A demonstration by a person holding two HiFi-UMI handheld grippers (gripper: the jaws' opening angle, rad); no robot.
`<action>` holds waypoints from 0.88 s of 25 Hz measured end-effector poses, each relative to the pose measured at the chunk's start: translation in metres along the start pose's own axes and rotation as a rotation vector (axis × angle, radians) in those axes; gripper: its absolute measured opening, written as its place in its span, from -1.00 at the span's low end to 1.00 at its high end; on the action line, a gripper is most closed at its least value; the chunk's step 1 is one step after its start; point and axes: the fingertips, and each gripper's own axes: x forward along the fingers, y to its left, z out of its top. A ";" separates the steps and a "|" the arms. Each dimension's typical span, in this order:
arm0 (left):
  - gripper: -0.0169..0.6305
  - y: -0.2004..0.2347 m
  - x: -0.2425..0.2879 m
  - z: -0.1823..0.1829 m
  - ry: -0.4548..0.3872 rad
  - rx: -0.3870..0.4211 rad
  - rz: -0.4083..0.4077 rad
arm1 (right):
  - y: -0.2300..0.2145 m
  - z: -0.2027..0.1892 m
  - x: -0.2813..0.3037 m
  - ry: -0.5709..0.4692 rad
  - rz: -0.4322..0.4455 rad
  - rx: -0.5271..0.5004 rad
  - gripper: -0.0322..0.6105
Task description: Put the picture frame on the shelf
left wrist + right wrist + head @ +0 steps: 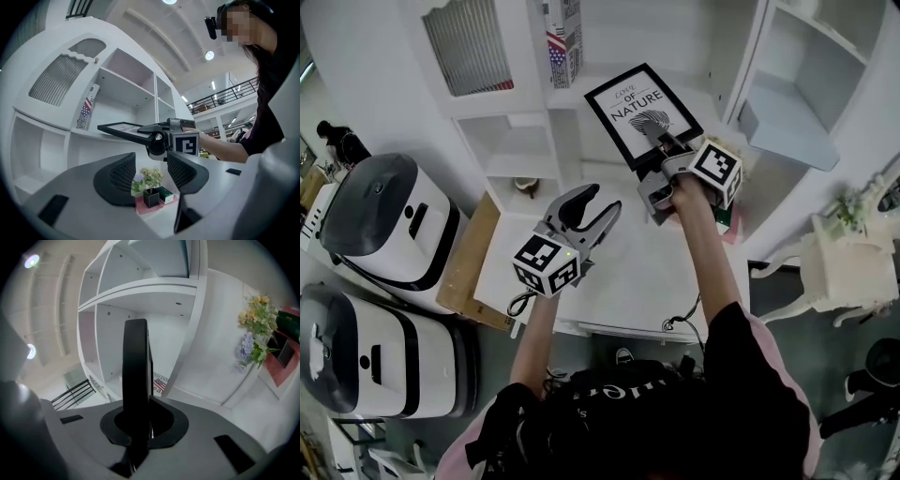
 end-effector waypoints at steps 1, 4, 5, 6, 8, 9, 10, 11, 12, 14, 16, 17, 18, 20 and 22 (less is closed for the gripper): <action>-0.30 0.005 0.006 0.000 0.003 0.005 0.008 | -0.002 0.002 0.005 -0.004 -0.001 0.017 -0.74; -0.22 0.032 0.027 -0.006 0.033 0.033 0.084 | -0.006 0.008 0.020 -0.024 -0.018 0.040 -0.74; -0.19 0.041 0.033 -0.009 0.051 0.045 0.104 | -0.009 0.009 0.024 -0.035 -0.028 0.052 -0.74; -0.18 0.047 0.039 -0.011 0.065 0.053 0.114 | -0.013 0.009 0.027 -0.044 -0.039 0.075 -0.74; -0.18 0.055 0.047 -0.010 0.062 0.047 0.113 | -0.021 0.008 0.033 -0.048 -0.056 0.140 -0.74; -0.18 0.058 0.050 -0.007 0.054 0.040 0.109 | -0.024 0.007 0.035 -0.045 -0.061 0.174 -0.74; -0.18 0.061 0.054 -0.005 0.048 0.037 0.105 | -0.028 0.006 0.037 -0.042 -0.064 0.205 -0.74; -0.18 0.063 0.058 -0.002 0.046 0.041 0.103 | -0.031 0.006 0.039 -0.040 -0.066 0.231 -0.74; -0.18 0.066 0.062 0.000 0.049 0.050 0.100 | -0.034 0.006 0.040 -0.039 -0.066 0.249 -0.73; -0.18 0.068 0.070 0.004 0.056 0.072 0.092 | -0.035 0.007 0.043 -0.038 -0.063 0.260 -0.74; -0.18 0.069 0.077 0.007 0.061 0.089 0.083 | -0.036 0.010 0.046 -0.036 -0.063 0.254 -0.74; -0.18 0.070 0.080 0.008 0.064 0.099 0.080 | -0.036 0.012 0.047 -0.036 -0.065 0.249 -0.74; -0.18 0.070 0.083 0.009 0.067 0.110 0.076 | -0.036 0.014 0.049 -0.037 -0.067 0.243 -0.74; -0.18 0.069 0.086 0.012 0.067 0.122 0.066 | -0.036 0.017 0.051 -0.033 -0.075 0.238 -0.73; -0.18 0.068 0.089 0.014 0.066 0.129 0.057 | -0.036 0.018 0.054 -0.019 -0.082 0.235 -0.73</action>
